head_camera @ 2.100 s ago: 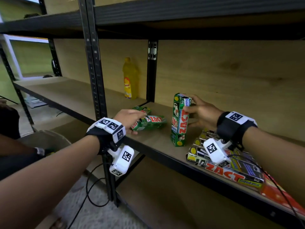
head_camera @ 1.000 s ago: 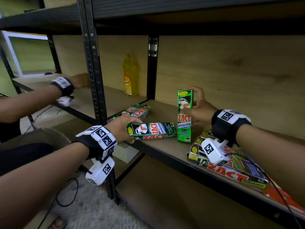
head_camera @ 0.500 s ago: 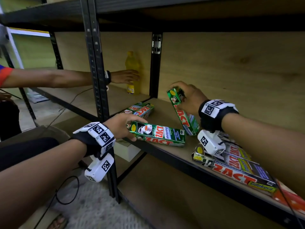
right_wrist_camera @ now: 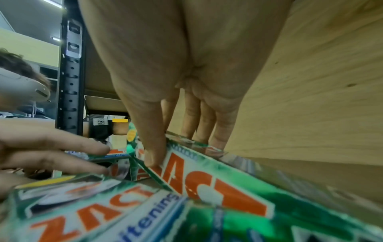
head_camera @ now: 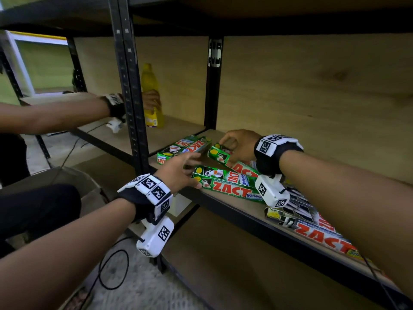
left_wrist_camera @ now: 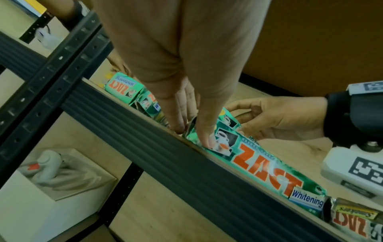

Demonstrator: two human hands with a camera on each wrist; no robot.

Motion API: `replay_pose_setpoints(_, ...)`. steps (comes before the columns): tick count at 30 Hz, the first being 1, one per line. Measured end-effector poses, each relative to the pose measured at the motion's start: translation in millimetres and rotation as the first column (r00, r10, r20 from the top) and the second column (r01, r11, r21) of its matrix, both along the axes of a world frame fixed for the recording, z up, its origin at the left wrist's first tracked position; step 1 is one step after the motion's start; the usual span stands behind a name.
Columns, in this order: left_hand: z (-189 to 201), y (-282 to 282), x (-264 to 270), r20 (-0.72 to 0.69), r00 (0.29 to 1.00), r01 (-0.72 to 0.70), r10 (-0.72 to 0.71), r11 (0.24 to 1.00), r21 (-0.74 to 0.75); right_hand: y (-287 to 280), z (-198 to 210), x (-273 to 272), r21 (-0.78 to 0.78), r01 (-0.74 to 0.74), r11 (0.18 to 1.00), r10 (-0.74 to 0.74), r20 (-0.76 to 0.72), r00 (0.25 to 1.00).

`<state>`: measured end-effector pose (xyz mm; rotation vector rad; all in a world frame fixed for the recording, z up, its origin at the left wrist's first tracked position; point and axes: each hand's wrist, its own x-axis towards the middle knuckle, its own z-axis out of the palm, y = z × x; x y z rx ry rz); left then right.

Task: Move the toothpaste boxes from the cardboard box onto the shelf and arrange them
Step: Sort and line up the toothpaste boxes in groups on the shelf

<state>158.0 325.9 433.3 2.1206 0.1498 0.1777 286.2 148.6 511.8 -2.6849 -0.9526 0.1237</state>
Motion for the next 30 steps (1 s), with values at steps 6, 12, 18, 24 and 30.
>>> replay_pose_setpoints(6, -2, -5, 5, 0.011, 1.000, -0.028, 0.027, 0.995, 0.095, 6, -8, 1, -0.140, -0.042, 0.989, 0.035, -0.052, 0.998)
replay_pose_setpoints(12, 16, -10, 14, -0.028, 0.998, 0.065, -0.058, 0.901, 0.428, -17, 14, -12, -0.279, -0.029, 0.960, -0.027, -0.193, 0.981)
replay_pose_setpoints(18, 18, -16, 38, -0.023, 0.999, 0.051, -0.048, 0.742, 0.669, -52, 11, -21, -0.476, -0.042, 0.878, -0.094, -0.258, 0.962)
replay_pose_setpoints(24, 28, -27, 75, -0.158, 0.984, 0.175, -0.084, 0.643, 0.745, -70, 7, -11, -0.436, 0.010, 0.900, -0.077, -0.136, 0.988)
replay_pose_setpoints(30, 26, -32, 107, -0.203, 0.977, 0.208, -0.072, 0.560, 0.802, -82, 5, 4, -0.469, 0.023, 0.883, -0.086, -0.112, 0.990)
